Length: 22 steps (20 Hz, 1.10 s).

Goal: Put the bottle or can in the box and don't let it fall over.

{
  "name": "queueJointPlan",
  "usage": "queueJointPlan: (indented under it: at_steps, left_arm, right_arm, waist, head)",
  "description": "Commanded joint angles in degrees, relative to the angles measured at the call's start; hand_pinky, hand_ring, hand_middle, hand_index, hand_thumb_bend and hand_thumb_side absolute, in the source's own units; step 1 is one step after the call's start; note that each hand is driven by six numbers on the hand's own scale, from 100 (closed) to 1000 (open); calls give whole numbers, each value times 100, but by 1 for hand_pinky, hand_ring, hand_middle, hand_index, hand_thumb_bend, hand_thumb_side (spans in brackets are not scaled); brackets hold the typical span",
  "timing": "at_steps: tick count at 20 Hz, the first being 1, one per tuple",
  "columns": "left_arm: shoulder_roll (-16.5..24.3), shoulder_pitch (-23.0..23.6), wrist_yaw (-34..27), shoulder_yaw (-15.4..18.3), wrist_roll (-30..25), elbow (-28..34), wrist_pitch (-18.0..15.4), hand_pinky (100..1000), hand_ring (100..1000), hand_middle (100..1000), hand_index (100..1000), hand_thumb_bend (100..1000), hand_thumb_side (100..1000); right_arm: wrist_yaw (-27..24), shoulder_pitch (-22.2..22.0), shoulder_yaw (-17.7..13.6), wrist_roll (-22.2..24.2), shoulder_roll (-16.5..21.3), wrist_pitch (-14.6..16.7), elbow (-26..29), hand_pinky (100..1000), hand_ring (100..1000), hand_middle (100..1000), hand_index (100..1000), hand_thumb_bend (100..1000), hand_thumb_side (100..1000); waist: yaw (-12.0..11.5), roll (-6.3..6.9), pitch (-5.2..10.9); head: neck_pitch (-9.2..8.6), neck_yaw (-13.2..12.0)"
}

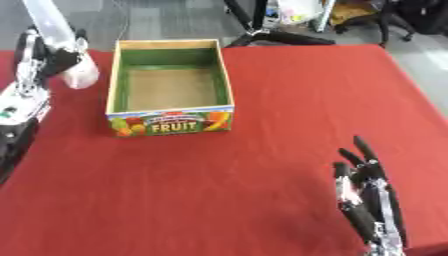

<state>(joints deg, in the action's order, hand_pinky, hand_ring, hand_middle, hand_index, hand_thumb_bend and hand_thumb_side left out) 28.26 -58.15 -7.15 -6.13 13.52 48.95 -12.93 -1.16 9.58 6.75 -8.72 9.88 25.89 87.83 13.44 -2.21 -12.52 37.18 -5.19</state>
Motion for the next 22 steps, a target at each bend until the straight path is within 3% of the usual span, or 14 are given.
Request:
queueJointPlan:
  at_steps: [1, 4, 10, 14, 16, 20, 21, 22]
  left_arm:
    - [95, -210, -184, -196, -173, 631, 43, 252, 894, 250, 411, 100, 100]
    - [-99, -290, 2, -332, -387, 689, 119, 254, 914, 254, 412, 100, 100]
    - [-614, -310, 491, -427, -692, 98, 33, 301, 990, 285, 432, 100, 100]
    - [-815, -231, 811, -462, -894, -175, -112, 455, 1000, 329, 473, 100, 100]
    - [-863, -193, 939, -459, -971, -253, -170, 503, 1000, 346, 490, 145, 100]
    - [-880, -132, 1229, -483, -1152, -276, -252, 699, 1000, 475, 614, 458, 100]
    - [-867, -115, 1339, -486, -1197, -249, -268, 745, 1000, 570, 676, 646, 161]
    - [-837, -94, 1471, -498, -1245, -212, -288, 782, 1000, 662, 726, 767, 249]
  right_arm:
    - [-30, 76, -16, 23, 69, 23, 102, 792, 897, 1000, 959, 100, 470]
    - [-45, 95, 4, 45, 65, 21, 100, 792, 897, 1000, 959, 100, 470]
    - [-80, 145, 44, 105, 43, 13, 89, 793, 898, 1000, 959, 100, 470]
    - [-89, 157, 47, 118, 31, 11, 87, 793, 898, 1000, 959, 100, 470]
    - [-92, 165, 40, 119, 26, 14, 89, 793, 898, 1000, 959, 100, 470]
    - [-88, 167, 29, 113, 25, 15, 87, 794, 898, 1000, 959, 100, 470]
    - [-86, 167, 29, 117, 26, 16, 88, 794, 898, 1000, 959, 100, 470]
    - [-82, 166, 20, 112, 28, 17, 87, 794, 898, 1000, 959, 100, 470]
  waist:
    - [43, 0, 129]
    - [104, -15, 138]
    - [219, -42, 133]
    - [242, -54, 122]
    - [252, -60, 119]
    - [248, -57, 117]
    - [246, -56, 117]
    - [239, -55, 118]
  head:
    - [-33, -11]
    - [-27, -38]
    - [-38, -85]
    - [-42, -74]
    - [-46, -60]
    - [-49, -33]
    - [-48, -28]
    - [-45, -18]
